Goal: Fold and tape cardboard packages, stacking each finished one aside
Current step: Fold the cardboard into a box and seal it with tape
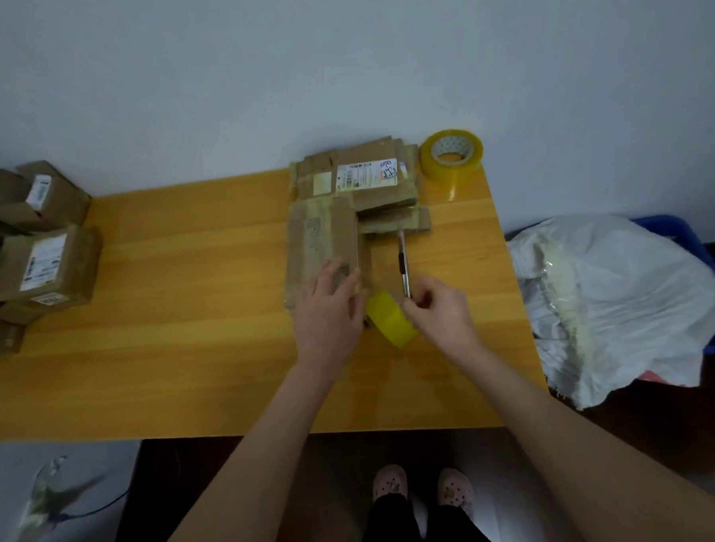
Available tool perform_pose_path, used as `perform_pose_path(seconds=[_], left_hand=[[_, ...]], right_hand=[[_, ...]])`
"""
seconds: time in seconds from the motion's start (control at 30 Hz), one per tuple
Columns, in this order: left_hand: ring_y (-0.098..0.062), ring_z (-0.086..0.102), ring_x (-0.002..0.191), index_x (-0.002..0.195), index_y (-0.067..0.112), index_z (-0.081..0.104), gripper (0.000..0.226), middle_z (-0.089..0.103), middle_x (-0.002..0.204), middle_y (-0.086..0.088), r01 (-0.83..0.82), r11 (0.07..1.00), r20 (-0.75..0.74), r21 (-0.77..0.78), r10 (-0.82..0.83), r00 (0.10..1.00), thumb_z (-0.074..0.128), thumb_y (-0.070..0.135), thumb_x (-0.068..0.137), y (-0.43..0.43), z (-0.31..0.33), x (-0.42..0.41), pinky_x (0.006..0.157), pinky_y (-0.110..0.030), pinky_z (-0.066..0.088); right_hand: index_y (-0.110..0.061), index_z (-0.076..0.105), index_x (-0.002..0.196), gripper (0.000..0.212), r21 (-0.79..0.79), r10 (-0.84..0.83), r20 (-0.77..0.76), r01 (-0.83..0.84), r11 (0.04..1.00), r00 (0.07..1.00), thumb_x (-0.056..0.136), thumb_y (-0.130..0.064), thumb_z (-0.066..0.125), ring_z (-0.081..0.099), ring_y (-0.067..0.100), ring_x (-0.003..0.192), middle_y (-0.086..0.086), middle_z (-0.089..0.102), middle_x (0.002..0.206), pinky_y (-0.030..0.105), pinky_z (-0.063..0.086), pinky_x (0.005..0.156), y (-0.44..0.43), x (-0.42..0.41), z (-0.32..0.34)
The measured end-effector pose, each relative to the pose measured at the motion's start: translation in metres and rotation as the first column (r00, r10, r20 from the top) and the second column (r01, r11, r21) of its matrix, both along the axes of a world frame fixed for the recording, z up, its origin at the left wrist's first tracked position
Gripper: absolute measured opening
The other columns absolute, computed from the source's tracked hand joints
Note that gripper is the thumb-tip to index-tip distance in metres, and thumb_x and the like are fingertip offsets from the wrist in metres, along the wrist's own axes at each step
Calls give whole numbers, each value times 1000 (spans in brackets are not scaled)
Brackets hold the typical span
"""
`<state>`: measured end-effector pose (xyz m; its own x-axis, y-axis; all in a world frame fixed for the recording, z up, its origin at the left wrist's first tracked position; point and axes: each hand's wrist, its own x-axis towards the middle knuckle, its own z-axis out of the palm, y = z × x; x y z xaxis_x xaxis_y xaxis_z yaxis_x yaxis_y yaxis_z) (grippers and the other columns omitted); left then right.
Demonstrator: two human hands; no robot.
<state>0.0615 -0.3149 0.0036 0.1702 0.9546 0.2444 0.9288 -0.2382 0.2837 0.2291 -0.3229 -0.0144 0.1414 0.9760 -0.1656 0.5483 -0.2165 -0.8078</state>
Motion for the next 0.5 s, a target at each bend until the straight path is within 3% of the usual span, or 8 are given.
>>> perform_pose_path(seconds=[0.1, 0.2, 0.27, 0.37, 0.43, 0.5], left_hand=[[-24, 66, 87, 108, 10, 70, 34, 71, 97, -7, -43, 984, 194, -175, 77, 978, 52, 36, 96, 3, 21, 26, 70, -33, 50], [-21, 61, 72, 86, 7, 66, 29, 65, 74, -3, -100, 954, 378, -283, 206, 903, 51, 28, 98, 12, 30, 33, 65, -33, 47], [-19, 61, 70, 86, 8, 65, 26, 63, 73, -1, -147, 947, 424, -285, 262, 867, 47, 22, 99, 14, 34, 26, 65, -32, 46], [-19, 54, 66, 92, 6, 62, 22, 59, 76, -4, -231, 960, 364, -157, 274, 890, 44, 16, 100, 4, 30, 12, 58, -27, 37], [-22, 56, 78, 104, 3, 62, 20, 59, 91, -8, -221, 969, 291, -113, 245, 925, 46, 13, 99, -7, 18, 9, 63, -27, 40], [-25, 60, 100, 114, 2, 63, 23, 62, 114, -10, -187, 976, 275, -111, 211, 938, 49, 10, 97, -10, 2, 9, 80, -27, 45]], right_hand=[[-6, 54, 83, 18, 94, 161, 45, -164, 982, 986, 90, -20, 62, 50, 25, 65, 7, 55, 69, 31, 34, 59, 0, -21, 22], [-9, 61, 93, 14, 137, 246, 15, -246, 960, 969, 91, -22, 64, 61, 26, 75, 8, 65, 82, 28, 39, 62, 1, -28, 31], [-13, 65, 98, 21, 87, 229, 25, -230, 969, 973, 89, -32, 66, 64, 20, 86, 2, 68, 89, 24, 42, 67, 3, -22, 28], [-19, 59, 102, 36, -91, 73, 162, -59, 994, 984, 88, -52, 60, 61, 18, 88, -4, 62, 91, 29, 45, 66, 9, -3, 10], [-18, 54, 119, 51, -254, 149, 201, -95, 962, 968, 87, -57, 58, 62, 21, 96, -1, 65, 106, 33, 50, 72, 11, 2, -9], [-15, 55, 126, 56, -331, 256, 155, -194, 924, 954, 88, -57, 55, 61, 24, 106, 3, 65, 117, 34, 49, 79, 14, -1, -26]])
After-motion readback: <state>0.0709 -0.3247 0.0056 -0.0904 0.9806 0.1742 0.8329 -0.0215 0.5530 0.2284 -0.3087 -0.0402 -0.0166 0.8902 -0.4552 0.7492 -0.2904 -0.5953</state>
